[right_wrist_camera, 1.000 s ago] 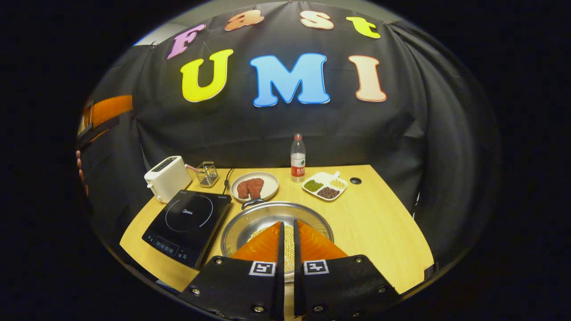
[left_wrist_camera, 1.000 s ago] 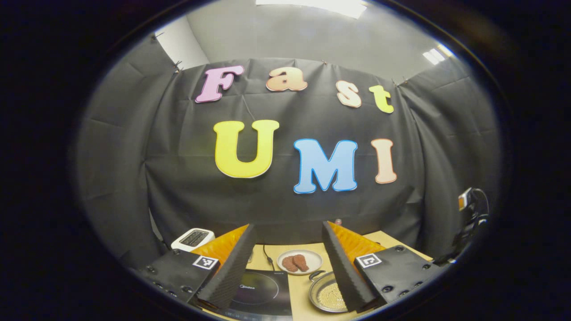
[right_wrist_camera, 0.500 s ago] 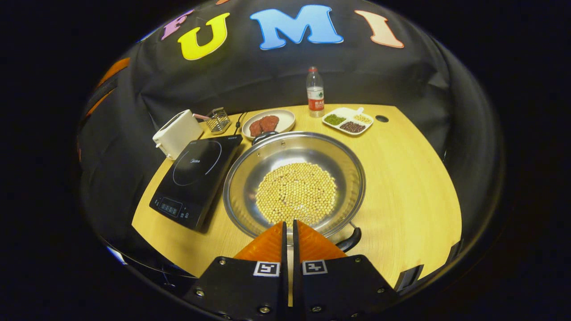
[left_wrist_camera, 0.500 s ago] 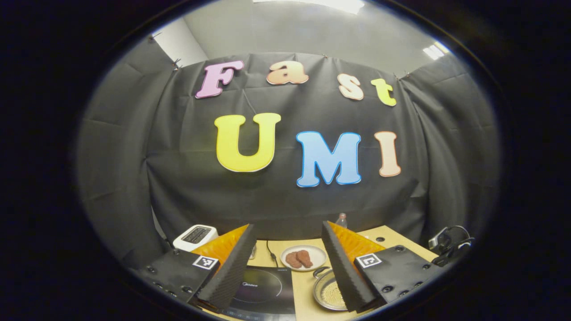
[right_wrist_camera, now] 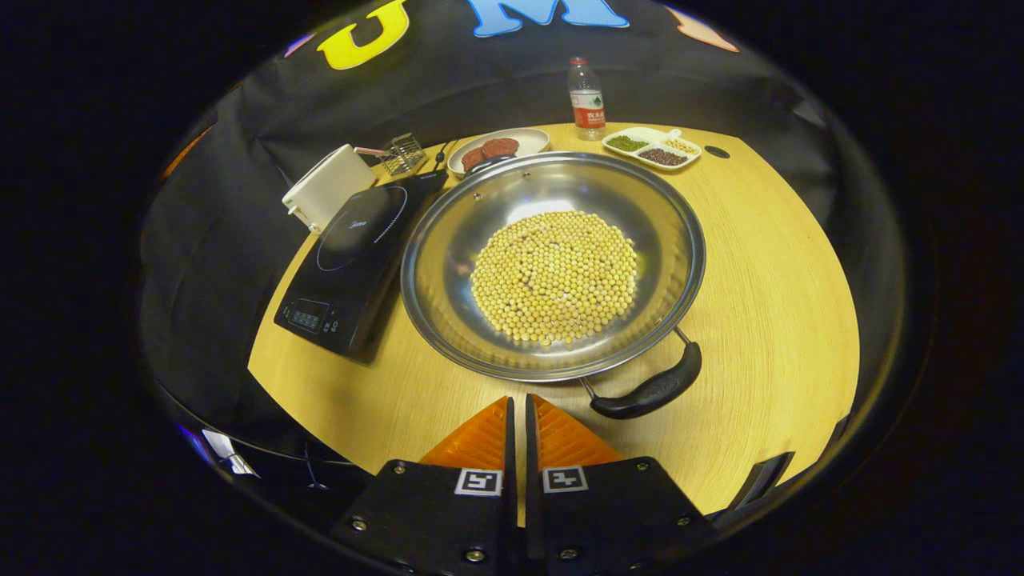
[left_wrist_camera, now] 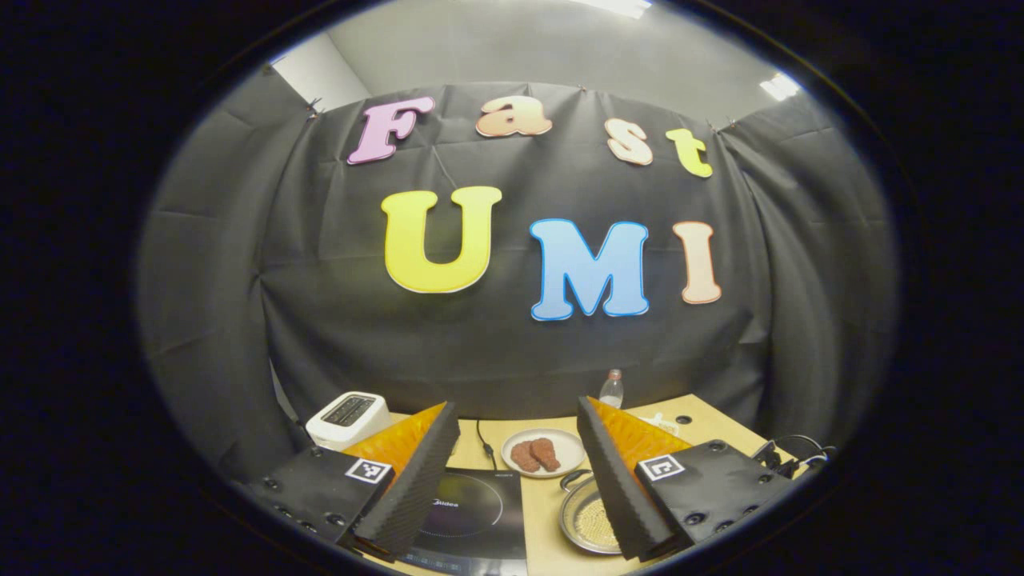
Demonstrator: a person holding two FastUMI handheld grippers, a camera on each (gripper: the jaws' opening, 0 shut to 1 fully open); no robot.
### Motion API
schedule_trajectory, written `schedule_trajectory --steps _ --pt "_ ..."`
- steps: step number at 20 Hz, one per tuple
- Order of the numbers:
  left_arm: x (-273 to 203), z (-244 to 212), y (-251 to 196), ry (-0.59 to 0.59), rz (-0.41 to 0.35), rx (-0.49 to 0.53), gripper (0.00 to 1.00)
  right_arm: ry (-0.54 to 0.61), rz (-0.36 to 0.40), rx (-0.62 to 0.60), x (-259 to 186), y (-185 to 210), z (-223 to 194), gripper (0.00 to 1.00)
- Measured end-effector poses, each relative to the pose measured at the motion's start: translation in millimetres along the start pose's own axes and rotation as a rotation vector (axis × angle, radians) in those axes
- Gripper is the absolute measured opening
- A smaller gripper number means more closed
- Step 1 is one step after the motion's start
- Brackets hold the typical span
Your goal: First push the handle of the pot to place it horizontally, then grasp the pot with both hands and set it on the induction cooktop.
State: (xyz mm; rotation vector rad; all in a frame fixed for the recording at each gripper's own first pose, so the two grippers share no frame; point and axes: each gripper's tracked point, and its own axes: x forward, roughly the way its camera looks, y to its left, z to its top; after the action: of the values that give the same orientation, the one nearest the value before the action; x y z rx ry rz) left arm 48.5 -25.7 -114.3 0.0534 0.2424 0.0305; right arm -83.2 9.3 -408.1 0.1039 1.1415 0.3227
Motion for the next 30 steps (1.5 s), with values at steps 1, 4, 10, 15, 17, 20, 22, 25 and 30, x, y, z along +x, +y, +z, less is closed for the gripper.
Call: schedule_trajectory --steps 1,4,10,15,17,20,22,25,30 --pt "0.7 -0.2 -1.5 0.002 -0.002 0.002 0.94 0.007 -0.004 0.015 1.2 -2.8 -0.7 0.04" --pt "2.6 -0.9 -5.4 0.006 -0.012 0.003 0.94 0.005 -0.023 0.048 4.6 -13.1 -1.2 0.04" --pt "4.9 0.2 -8.7 0.006 -0.019 0.003 0.94 -0.014 -0.048 0.108 2.7 -28.4 2.3 0.04" --pt "6.5 0.1 -10.0 0.008 -0.022 0.003 0.94 -0.023 -0.080 0.119 0.8 -43.7 7.0 0.04" --pt "7.5 -0.2 -10.5 0.008 -0.023 0.004 0.94 -0.030 -0.104 0.118 0.1 -53.2 9.9 0.04" --pt "10.2 -0.7 -12.0 0.012 -0.023 0.005 0.94 -0.040 -0.138 0.117 -1.1 -67.5 15.6 0.04" --pt "11.5 -1.3 -14.4 0.014 -0.026 0.009 0.94 -0.043 -0.150 0.122 -0.4 -76.6 18.6 0.04" --pt "14.4 -1.6 -18.9 0.019 -0.030 0.013 0.94 -0.044 -0.173 0.133 -0.5 -91.3 21.6 0.04" --pt "21.5 -5.6 -27.6 0.034 -0.044 0.019 0.94 -0.060 -0.209 0.148 -0.6 -116.3 33.2 0.04"
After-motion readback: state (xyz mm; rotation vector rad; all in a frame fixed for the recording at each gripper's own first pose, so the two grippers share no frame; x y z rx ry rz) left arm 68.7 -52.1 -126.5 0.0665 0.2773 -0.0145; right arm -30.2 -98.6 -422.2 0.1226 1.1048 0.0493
